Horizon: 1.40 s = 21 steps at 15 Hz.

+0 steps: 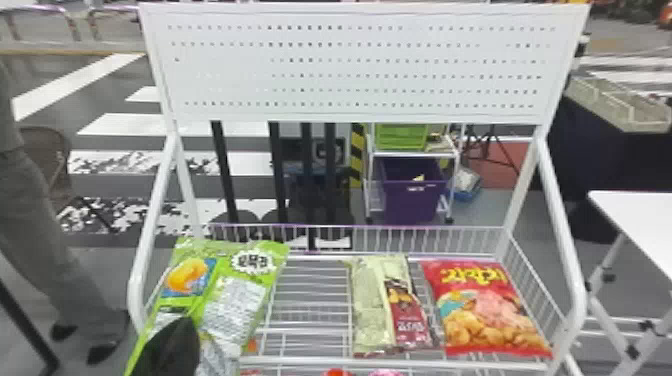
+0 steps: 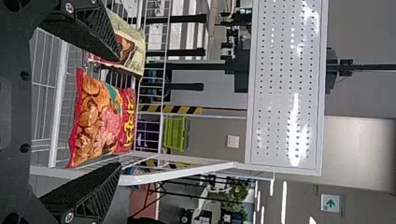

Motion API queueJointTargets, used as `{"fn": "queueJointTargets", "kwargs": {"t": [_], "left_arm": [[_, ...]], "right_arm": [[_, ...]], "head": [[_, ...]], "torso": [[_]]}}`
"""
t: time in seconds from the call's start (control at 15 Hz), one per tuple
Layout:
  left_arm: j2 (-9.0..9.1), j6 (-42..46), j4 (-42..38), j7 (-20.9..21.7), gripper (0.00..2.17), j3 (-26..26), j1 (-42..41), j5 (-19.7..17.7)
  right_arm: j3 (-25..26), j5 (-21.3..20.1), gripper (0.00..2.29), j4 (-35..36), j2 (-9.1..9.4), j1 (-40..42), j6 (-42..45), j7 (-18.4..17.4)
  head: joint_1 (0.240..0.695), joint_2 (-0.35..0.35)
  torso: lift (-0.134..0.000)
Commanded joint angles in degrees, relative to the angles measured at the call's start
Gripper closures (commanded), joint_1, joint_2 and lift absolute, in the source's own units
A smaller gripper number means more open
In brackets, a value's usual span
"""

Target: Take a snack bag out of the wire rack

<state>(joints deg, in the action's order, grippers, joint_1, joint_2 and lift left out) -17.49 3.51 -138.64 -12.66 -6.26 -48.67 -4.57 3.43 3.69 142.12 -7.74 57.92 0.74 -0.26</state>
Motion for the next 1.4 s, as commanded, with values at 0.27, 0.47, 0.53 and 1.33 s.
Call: {"fn": "queueJointTargets", "kwargs": {"t": [0.27, 0.47, 0.53, 1.33], "left_arm": [[0.0, 0.0, 0.1, 0.0, 1.87, -0.2, 0.1, 0.0], [0.0, -0.1, 0.1, 0.0, 1.87, -0.2, 0.1, 0.0], [-0.09, 0.0, 0.0, 0.0, 1.87, -0.2, 0.1, 0.0], [0.0, 0.0, 0.0, 0.2, 1.87, -1.3, -0.2, 0.4]], "right_arm": [[0.0, 0.0, 0.1, 0.1, 0.01, 0.0, 0.0, 0.0], [0.0, 0.0, 0.1, 0.0, 0.01, 0.0, 0.0, 0.0], [0.0, 0.1, 0.1, -0.1, -0.08, -0.3, -0.2, 0.0], [-17.8, 14.1, 0.1, -30.0, -7.99, -47.9, -26.4, -0.4]], "head": [[0.499, 0.0], [0.499, 0.0], [0.499, 0.0], [0.499, 0.0]], "torso": [[0.0], [0.0], [0.0], [0.0]]}}
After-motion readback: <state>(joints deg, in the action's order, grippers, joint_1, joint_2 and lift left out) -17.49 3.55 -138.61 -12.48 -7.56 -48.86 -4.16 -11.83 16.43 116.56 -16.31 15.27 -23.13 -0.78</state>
